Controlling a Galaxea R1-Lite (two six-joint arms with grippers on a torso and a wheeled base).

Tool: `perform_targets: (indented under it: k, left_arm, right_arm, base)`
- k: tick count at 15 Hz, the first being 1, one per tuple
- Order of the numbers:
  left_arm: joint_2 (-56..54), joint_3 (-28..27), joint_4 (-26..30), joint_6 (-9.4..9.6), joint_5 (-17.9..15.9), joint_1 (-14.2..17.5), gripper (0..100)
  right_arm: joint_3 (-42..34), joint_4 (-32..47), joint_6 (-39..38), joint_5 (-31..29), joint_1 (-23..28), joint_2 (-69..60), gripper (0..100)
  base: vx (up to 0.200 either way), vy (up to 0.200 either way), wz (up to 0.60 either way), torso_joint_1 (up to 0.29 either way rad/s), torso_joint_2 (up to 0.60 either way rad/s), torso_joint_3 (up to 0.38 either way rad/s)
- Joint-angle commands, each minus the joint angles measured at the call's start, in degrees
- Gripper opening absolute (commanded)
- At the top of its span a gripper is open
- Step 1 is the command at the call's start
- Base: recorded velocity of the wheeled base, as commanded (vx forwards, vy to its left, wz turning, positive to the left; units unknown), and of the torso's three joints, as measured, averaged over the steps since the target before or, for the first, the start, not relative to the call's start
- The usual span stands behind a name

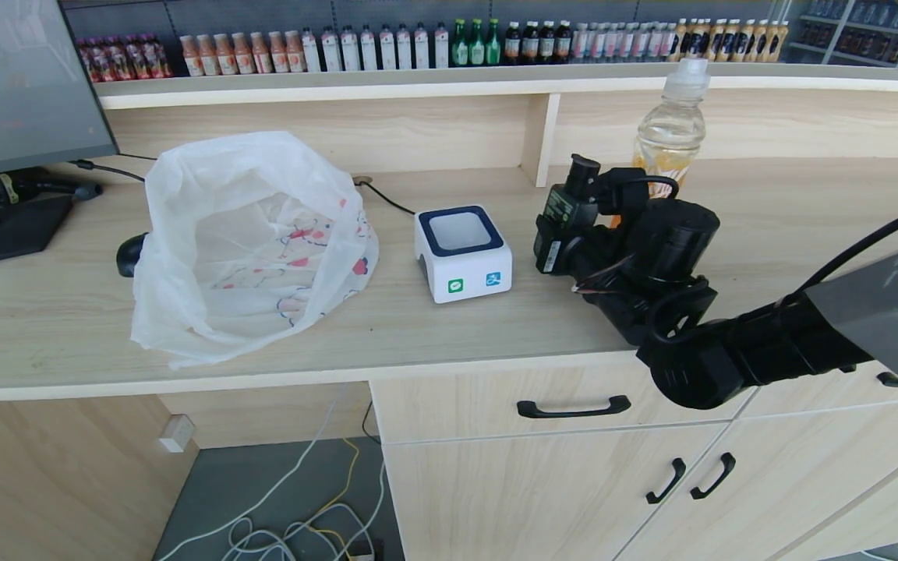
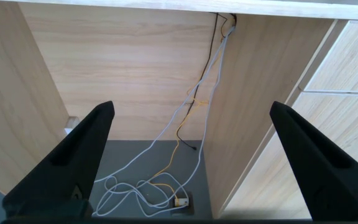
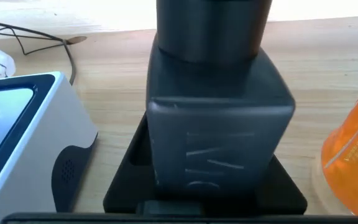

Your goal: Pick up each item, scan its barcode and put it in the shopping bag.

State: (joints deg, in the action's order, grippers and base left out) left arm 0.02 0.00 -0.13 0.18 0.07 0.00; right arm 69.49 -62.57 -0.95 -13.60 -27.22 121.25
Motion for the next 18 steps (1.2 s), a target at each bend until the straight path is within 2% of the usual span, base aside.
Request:
perform_targets:
  k: [1,10,15,18]
  left_arm:
    - [-0.02,0.0,-0.04,-0.01,0.01,0.0,100]
    - [-0.02,0.0,-0.04,-0.01,0.01,0.0,100]
    - [-0.02,0.0,-0.04,-0.01,0.01,0.0,100]
    - [-0.02,0.0,-0.04,-0.01,0.01,0.0,100]
  right_arm:
    - [0.12,0.08,-0.02,-0.02,-0.02,0.13,0]
    - [-0.32,-4.4,-0.1,0.6,-0.38,-0.75,0]
    - [-8.23,-7.3,-0.37,1.92,-0.55,-8.13,0]
    - [-16.66,-7.74,-0.63,1.92,-1.78,-16.57,0]
  base:
    - [0.0,0.0,0.0,0.0,0.0,0.0]
    - [0.0,0.0,0.0,0.0,0.0,0.0]
    - [0.0,0.0,0.0,0.0,0.0,0.0]
    - [0.0,0.0,0.0,0.0,0.0,0.0]
